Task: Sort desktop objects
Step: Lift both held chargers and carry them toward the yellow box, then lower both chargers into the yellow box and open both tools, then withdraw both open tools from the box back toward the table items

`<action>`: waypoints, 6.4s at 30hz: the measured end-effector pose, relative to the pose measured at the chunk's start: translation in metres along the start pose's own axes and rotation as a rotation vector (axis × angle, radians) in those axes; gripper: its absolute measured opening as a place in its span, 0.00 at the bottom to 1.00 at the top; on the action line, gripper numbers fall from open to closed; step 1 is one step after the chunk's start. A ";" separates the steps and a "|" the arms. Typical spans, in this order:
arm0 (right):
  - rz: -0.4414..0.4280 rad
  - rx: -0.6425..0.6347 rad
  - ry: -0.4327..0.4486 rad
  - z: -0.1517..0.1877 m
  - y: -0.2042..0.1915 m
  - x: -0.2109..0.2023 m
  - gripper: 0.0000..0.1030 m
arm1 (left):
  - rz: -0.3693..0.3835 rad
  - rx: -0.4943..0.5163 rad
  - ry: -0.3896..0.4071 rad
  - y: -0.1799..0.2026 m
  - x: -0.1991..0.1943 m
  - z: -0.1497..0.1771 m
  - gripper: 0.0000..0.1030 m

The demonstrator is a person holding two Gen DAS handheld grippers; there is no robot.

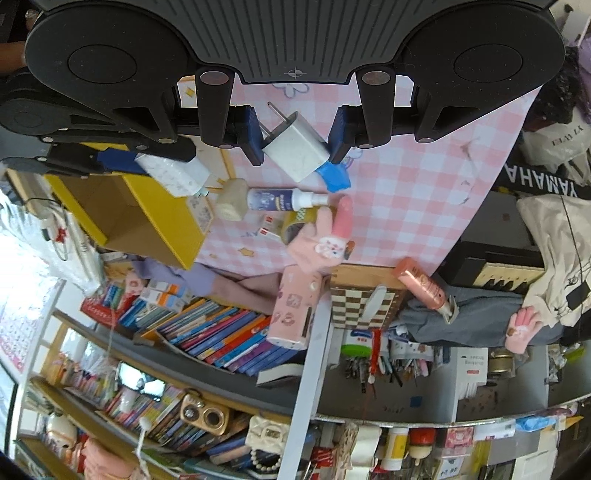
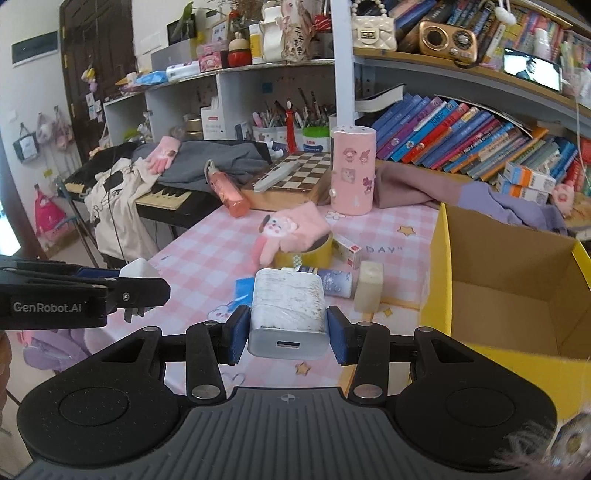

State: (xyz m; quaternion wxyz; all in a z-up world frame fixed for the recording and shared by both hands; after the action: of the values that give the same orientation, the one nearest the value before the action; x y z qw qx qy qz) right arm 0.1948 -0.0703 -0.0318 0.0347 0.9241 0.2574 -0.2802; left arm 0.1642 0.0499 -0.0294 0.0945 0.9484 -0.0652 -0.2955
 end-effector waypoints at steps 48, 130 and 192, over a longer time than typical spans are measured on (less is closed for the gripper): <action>0.351 0.351 -0.077 0.121 0.073 -0.146 0.40 | 0.345 0.222 -0.163 0.146 -0.021 0.078 0.36; 0.106 -0.282 -0.276 0.003 0.288 0.052 0.41 | 0.068 0.367 -0.192 0.257 0.230 -0.042 0.36; 0.229 -0.018 0.052 -0.015 0.278 -0.071 0.56 | -0.046 0.275 0.060 0.201 0.096 -0.034 0.76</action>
State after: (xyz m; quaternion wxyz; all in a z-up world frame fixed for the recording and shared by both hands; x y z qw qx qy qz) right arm 0.2903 -0.3401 -0.0033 0.0683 0.9541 0.1534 -0.2481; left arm 0.2483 -0.1584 -0.0103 -0.0413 0.9621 -0.0804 -0.2575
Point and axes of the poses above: each gripper's, at about its wrist camera, not at the fingertips, and x roughly the way its jaws point, y to its right, z to its underside, the point moved 10 cm from there along x, roughly the way its jaws point, and after that the axes turned 3 degrees about y, right-handed, at the moved point
